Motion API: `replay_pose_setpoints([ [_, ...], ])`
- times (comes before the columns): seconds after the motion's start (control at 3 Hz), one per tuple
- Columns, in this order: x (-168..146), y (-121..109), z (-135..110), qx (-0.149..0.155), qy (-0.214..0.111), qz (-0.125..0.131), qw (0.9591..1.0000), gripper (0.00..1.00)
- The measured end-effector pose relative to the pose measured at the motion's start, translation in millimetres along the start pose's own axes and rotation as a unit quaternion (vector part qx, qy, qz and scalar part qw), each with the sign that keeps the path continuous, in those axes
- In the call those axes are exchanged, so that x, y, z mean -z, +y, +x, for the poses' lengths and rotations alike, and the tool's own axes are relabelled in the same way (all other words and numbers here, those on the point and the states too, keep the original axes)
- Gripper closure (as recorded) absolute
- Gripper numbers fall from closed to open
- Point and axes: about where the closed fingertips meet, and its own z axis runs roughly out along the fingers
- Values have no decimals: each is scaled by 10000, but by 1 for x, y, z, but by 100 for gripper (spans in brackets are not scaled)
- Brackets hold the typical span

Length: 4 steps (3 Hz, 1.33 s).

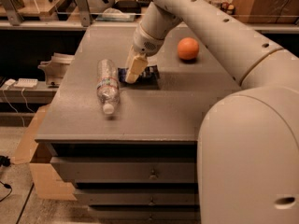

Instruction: Move rxbar blueberry near water bottle

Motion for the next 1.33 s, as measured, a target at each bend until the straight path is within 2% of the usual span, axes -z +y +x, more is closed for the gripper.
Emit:
replay_pose_setpoints([
  [0.67,-10,2,6,-62,-44,-164,9998,13],
  [1.0,-9,1,8,-73,-42,-174,9998,0],
  [1.33,9,-4,20,-89,40,1,10000,0],
])
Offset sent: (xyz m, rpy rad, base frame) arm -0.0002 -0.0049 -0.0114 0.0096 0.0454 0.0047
